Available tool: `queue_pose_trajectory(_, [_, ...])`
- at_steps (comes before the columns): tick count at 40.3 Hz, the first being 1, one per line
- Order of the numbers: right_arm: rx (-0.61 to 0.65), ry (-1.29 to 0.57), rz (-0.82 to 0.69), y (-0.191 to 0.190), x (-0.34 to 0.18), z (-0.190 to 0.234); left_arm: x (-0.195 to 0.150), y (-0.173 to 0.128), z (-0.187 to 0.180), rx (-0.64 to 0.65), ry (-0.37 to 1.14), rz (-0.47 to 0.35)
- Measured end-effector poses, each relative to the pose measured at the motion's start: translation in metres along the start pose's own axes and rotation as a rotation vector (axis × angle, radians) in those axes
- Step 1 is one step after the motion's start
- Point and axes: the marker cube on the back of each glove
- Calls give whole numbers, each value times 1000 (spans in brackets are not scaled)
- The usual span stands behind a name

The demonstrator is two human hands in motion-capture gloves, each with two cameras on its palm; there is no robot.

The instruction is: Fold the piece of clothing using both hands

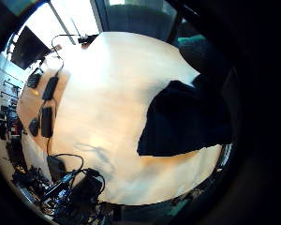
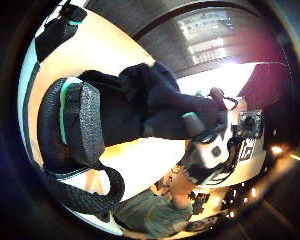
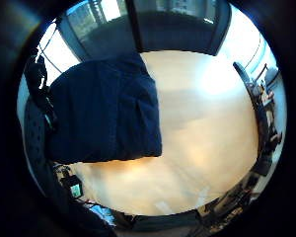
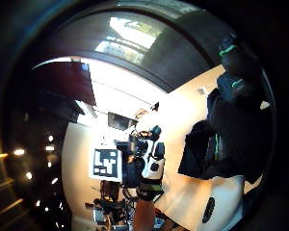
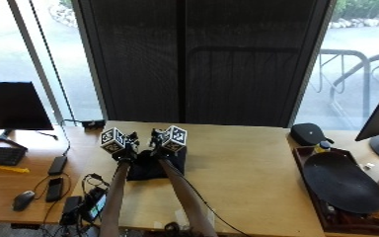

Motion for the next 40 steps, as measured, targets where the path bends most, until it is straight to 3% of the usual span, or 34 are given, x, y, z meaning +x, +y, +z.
queue_pose_trajectory(4, [10,3,-64,23,-23,13,-3,2,-3,28,-34,-5])
queue_pose_trajectory(9, [-71,-24,-111,46,-26,57,13,8,3,-3,62,64])
queue_pose_trajectory(13, [-159,-80,-112,58,-22,86,8,9,6,15,-19,52])
queue_pose_trajectory(18, [-350,-136,-51,74,-11,106,15,17,15,-65,62,64])
queue_pose_trajectory(22, [-429,-255,-67,77,-5,111,9,21,16,-81,7,25])
queue_pose_trajectory(27, [-624,-484,-88,87,2,96,16,17,22,-47,49,95])
queue_pose_trajectory(34, [-661,-417,-239,63,35,62,9,16,24,-32,-76,40])
queue_pose_trajectory(37, [-644,-363,-346,47,49,33,15,18,25,-48,-65,54])
queue_pose_trajectory(40, [-693,-458,-546,37,52,2,18,20,25,-63,-112,43])
